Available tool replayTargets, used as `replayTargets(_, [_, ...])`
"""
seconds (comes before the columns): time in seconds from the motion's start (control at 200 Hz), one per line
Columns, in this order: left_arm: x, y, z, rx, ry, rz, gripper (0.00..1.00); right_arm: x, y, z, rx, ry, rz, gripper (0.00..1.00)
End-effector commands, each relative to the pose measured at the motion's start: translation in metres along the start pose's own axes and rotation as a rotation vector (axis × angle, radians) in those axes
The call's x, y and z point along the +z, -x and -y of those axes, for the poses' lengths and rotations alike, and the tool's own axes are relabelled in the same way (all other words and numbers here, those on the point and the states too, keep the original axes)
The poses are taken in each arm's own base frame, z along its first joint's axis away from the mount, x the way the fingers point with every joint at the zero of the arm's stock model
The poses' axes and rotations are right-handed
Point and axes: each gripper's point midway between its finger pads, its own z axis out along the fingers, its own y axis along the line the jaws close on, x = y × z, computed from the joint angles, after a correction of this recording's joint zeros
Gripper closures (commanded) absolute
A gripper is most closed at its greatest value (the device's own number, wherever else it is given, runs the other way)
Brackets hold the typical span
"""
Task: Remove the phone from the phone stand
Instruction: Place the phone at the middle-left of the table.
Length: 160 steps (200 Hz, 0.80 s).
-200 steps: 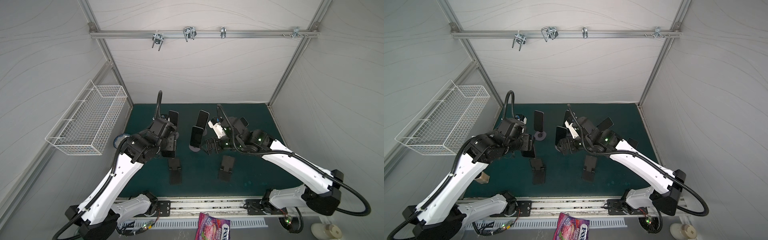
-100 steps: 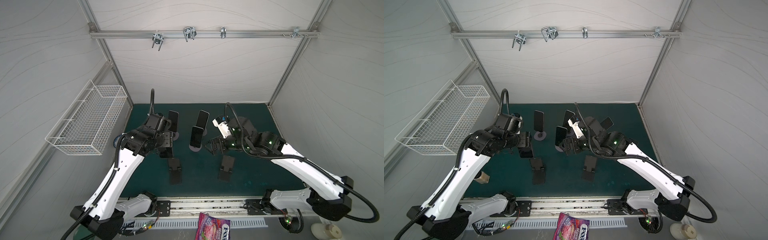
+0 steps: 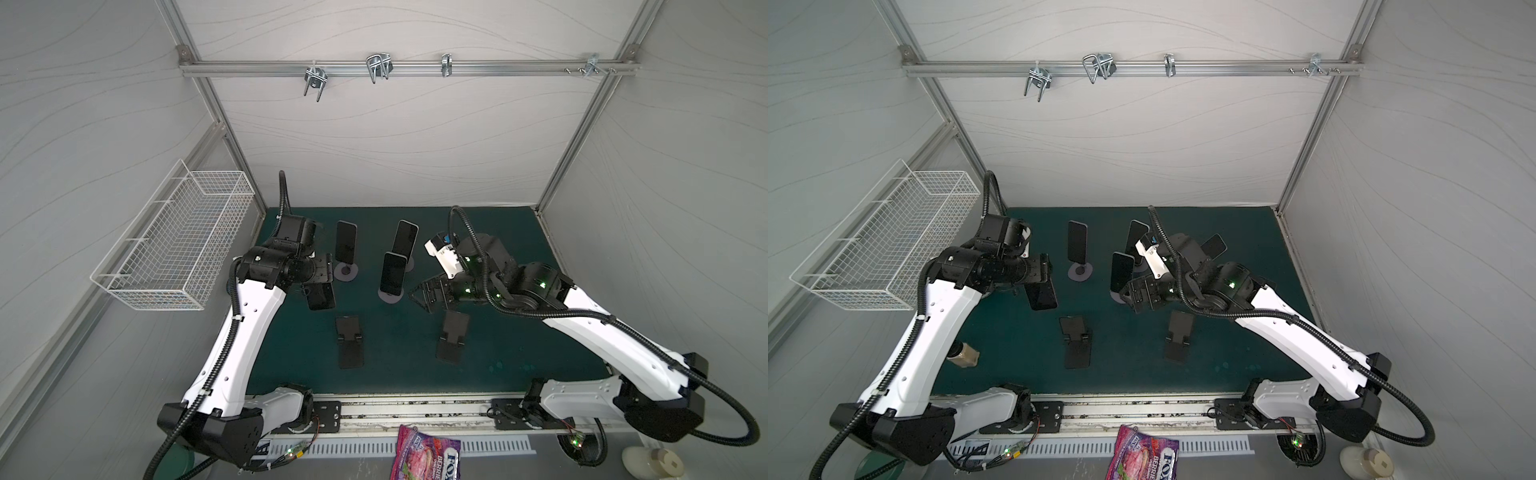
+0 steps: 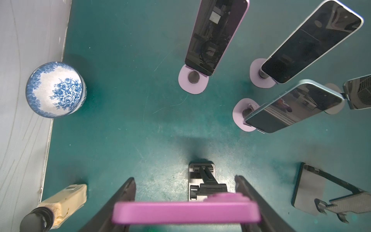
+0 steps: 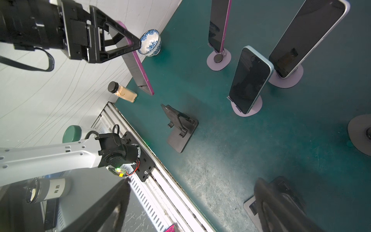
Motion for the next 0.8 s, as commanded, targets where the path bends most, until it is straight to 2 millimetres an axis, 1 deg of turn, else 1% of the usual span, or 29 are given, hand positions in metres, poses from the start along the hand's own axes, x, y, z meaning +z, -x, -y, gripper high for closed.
replayTargets(0.0, [0.005, 0.009, 0.001, 0.015, -0.01, 0.022, 0.5, 0.001, -0.005, -0.013, -0.014, 0.036, -0.04, 0.04])
replayTargets(0.175, [0.02, 0.006, -0.009, 0.009, 0.029, 0.012, 0.5, 0.007, -0.015, -0.027, -0.03, 0.072, -0.079, 0.04])
replayTargets(0.345, [0.028, 0.005, -0.016, 0.009, 0.055, -0.009, 0.5, 0.007, -0.024, -0.04, -0.044, 0.1, -0.111, 0.04])
replayTargets(0.505, [0.034, 0.005, -0.02, 0.023, 0.07, -0.024, 0.5, 0.002, -0.03, -0.044, -0.056, 0.091, -0.12, 0.05])
replayTargets(0.69, [0.046, 0.003, -0.028, 0.054, 0.098, -0.07, 0.52, -0.006, -0.027, -0.052, -0.052, 0.089, -0.099, 0.06])
replayTargets(0.795, [0.052, 0.005, -0.034, 0.047, 0.104, -0.082, 0.52, 0.0, -0.032, -0.056, -0.042, 0.072, -0.152, 0.06])
